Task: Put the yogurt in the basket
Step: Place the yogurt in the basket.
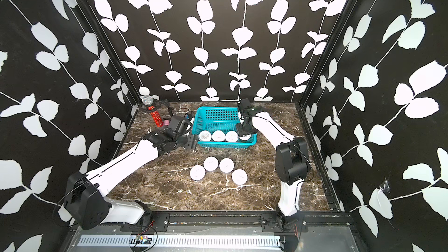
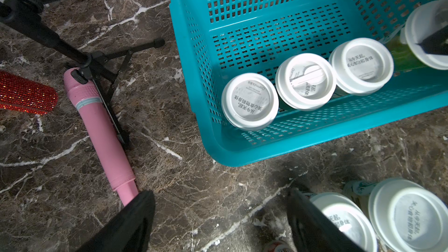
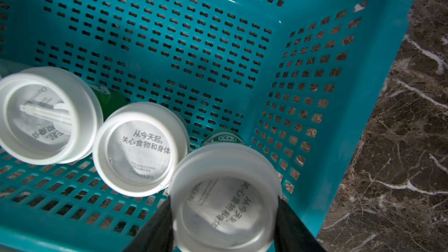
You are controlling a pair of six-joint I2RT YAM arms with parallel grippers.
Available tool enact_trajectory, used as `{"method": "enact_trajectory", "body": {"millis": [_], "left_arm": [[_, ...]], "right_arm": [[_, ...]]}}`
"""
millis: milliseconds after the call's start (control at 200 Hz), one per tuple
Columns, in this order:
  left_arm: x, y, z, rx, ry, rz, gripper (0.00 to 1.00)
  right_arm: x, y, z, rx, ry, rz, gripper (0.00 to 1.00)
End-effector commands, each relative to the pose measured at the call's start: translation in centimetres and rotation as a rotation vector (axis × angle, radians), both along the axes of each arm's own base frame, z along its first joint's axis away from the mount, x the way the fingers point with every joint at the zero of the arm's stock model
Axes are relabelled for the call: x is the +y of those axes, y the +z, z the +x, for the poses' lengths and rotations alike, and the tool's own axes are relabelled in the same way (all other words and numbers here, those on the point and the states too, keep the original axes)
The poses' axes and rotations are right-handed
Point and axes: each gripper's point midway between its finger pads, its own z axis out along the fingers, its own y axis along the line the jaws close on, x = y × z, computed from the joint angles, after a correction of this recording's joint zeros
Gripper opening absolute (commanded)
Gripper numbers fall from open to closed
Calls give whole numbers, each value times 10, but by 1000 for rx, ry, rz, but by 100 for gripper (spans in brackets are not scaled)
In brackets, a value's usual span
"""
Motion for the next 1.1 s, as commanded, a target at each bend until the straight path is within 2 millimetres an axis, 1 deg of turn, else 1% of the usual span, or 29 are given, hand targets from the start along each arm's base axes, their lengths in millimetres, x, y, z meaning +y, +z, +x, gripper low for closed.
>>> {"method": "enact_trajectory", "body": {"millis": [0,255,755,895,985,1095], "left_arm": [[2,12,3,-21,2,-3,86],[3,13,2,-21,4,-4,86],[2,12,1,-17,1,-6,85],[2,12,1,-17,0,-6,86],[2,12,1,-16,-1,-5,86],[2,12,1,-17,-2,-4,86]], "right_arm": [[-5,-12,-4,26,-2,-25,50],[-10,-21,-8,45,-11,-51,50],[-12,-38,-14,79,-17,-57,52],[-11,-42,-15,86,-17,-55,55],[-12,-42,-16,87,-20,-56,59],[-11,-37,-15,74,-19,-50,63]]}}
